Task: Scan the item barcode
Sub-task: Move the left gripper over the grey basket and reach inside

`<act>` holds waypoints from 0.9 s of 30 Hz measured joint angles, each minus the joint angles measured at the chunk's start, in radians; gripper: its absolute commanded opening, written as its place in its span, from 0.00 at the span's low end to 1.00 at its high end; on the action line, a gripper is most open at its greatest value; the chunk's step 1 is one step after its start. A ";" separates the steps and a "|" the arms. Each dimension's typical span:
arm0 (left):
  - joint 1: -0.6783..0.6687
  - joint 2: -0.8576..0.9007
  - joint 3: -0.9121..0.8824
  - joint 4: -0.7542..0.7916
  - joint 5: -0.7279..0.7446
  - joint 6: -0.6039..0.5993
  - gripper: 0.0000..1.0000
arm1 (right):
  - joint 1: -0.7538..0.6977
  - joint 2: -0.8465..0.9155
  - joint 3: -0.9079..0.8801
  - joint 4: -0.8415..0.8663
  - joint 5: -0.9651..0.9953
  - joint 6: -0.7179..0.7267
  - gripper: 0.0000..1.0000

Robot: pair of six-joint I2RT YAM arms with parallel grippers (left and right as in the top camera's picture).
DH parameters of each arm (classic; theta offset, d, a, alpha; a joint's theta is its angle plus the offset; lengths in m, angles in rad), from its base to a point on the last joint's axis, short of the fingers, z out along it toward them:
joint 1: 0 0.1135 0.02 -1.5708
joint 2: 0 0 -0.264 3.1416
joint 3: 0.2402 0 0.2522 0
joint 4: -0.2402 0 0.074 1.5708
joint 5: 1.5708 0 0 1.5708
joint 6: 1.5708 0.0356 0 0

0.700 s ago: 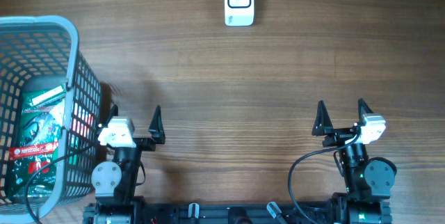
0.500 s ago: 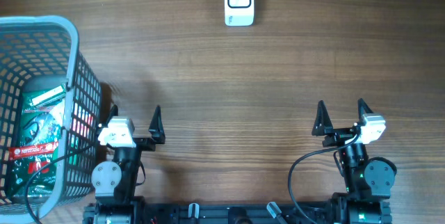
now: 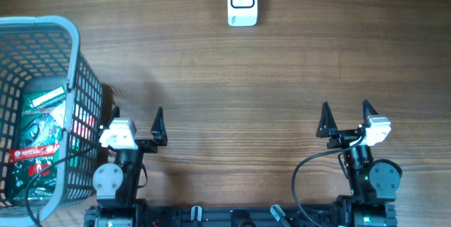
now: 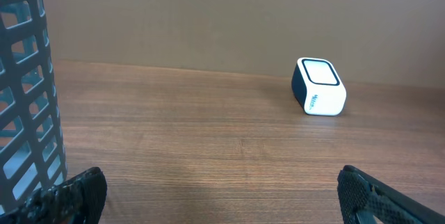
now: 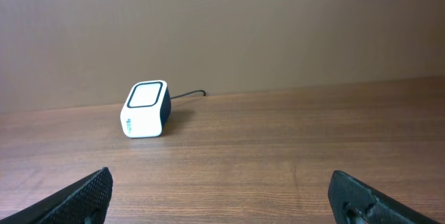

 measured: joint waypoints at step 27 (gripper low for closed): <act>0.000 0.000 -0.001 0.013 0.011 -0.004 1.00 | 0.000 0.000 0.000 0.000 0.000 0.000 1.00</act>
